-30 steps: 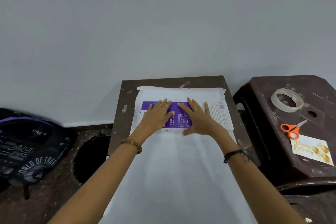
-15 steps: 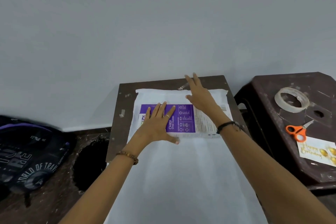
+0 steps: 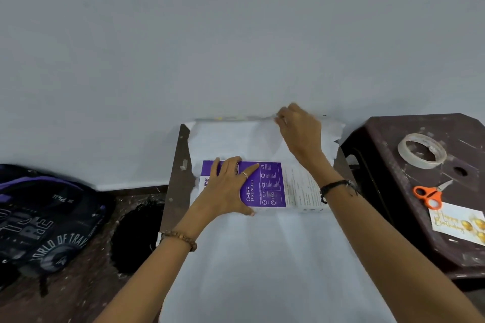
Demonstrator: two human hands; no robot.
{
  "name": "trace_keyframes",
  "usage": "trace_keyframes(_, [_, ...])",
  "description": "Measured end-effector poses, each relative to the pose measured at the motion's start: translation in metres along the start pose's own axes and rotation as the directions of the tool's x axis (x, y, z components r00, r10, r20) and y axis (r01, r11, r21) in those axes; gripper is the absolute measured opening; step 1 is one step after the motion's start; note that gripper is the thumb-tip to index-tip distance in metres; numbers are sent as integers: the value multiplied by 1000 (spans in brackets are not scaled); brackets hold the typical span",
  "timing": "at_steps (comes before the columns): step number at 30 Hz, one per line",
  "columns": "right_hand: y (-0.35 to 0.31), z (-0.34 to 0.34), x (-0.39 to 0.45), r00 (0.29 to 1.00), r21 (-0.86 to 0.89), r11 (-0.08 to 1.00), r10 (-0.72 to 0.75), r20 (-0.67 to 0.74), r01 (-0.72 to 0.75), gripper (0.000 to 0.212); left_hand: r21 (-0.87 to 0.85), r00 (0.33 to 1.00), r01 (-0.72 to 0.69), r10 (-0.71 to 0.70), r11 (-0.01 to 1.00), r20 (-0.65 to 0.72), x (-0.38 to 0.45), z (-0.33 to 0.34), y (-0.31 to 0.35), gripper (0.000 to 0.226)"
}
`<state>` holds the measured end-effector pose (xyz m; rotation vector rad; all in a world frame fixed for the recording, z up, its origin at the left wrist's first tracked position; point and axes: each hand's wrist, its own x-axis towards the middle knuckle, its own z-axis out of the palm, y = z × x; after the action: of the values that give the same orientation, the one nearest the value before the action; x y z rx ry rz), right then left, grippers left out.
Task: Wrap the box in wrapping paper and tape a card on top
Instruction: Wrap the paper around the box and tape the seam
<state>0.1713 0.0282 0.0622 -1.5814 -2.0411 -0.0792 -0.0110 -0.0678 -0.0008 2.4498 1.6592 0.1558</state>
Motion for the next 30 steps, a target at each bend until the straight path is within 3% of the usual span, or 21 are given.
trace_keyframes(2, [-11, -24, 16, 995, 19, 1000, 7, -100, -5, 22, -22, 999, 2, -3, 1000, -46, -3, -2, 1, 99])
trace_keyframes(5, [-21, -42, 26, 993, 0, 998, -67, -102, 67, 21, -26, 999, 45, -45, 999, -9, -2, -3, 0, 101])
trace_keyframes(10, [-18, -29, -14, 971, -70, 972, -220, 90, 226, 22, -48, 998, 48, -46, 998, 39, 4, 4, -8, 103])
trace_keyframes(14, [-12, -24, -42, 945, 16, 972, -233, 228, 236, 38, -277, 1000, -20, 22, 961, 5, 12, 1, -17, 102])
trace_keyframes(18, [-5, -20, -37, 949, 15, 981, -192, 250, 195, 50, -134, 995, -24, 11, 991, -96, 37, -8, -28, 106])
trace_keyframes(25, [0, 1, -34, 953, -24, 968, -239, 188, 248, 54, -102, 996, 89, -90, 991, -8, 62, 6, -41, 92])
trace_keyframes(28, [0, 15, -45, 959, -113, 957, -255, 121, 269, 37, -152, 960, 162, -191, 975, -203, 48, 25, -31, 65])
trace_keyframes(30, [4, 28, -55, 959, -131, 951, -271, 85, 280, 29, -51, 901, 202, -206, 978, -382, 36, 45, -21, 36])
